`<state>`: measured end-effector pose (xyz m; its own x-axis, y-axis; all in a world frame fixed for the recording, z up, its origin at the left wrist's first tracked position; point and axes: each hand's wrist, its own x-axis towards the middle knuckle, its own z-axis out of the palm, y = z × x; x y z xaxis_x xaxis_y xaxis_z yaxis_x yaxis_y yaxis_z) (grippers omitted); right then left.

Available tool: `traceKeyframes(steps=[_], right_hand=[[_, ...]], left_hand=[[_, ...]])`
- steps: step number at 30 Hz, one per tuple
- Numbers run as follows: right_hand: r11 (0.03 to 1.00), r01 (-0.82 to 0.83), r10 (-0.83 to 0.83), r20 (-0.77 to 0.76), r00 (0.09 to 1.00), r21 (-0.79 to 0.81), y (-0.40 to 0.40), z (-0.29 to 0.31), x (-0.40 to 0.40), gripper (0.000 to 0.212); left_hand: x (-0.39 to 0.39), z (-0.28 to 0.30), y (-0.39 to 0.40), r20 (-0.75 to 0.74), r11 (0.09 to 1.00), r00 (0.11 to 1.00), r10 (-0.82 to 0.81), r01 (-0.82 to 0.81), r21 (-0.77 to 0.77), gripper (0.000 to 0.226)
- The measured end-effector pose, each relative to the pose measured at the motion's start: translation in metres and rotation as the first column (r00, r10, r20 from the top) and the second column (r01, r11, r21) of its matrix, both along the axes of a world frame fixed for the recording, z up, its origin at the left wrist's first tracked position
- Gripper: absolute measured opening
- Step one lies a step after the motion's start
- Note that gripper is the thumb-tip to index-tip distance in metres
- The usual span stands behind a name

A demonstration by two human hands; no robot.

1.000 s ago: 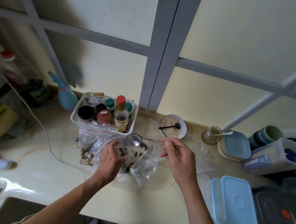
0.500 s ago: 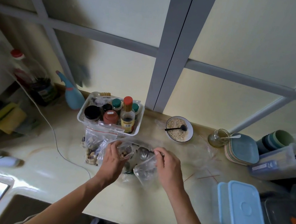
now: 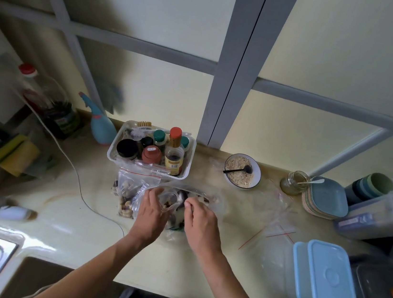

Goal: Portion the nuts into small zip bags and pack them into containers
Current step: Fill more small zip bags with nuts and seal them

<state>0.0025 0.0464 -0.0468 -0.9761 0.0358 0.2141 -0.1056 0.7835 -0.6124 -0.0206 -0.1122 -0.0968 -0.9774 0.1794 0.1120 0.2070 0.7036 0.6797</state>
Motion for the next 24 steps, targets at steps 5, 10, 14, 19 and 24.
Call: traceKeyframes(steps=[5,10,14,19,24], right_hand=[[0.971,0.152,-0.113,0.205,0.972,-0.185,-0.009,-0.003,0.001,0.038],[0.592,0.585,-0.301,0.521,0.799,-0.554,-0.006,0.001,0.0,0.024],[0.323,0.681,-0.289,0.617,0.732,-0.657,0.009,0.003,0.005,0.025],[0.311,0.682,-0.329,0.598,0.731,-0.662,0.027,0.01,0.012,0.026],[0.369,0.676,-0.432,0.527,0.732,-0.637,0.05,0.026,0.011,0.029]], left_hand=[[-0.001,-0.001,-0.004,0.043,0.999,0.999,0.033,-0.033,0.013,0.058],[-0.001,0.001,-0.006,0.074,1.0,0.997,0.01,-0.011,0.021,0.059],[0.001,0.001,-0.008,0.095,1.0,0.995,-0.008,0.008,0.005,0.06],[0.001,0.001,-0.007,0.122,1.0,0.992,-0.018,0.019,-0.004,0.058],[-0.002,0.006,0.001,0.154,0.999,0.988,-0.028,0.032,-0.022,0.062]])
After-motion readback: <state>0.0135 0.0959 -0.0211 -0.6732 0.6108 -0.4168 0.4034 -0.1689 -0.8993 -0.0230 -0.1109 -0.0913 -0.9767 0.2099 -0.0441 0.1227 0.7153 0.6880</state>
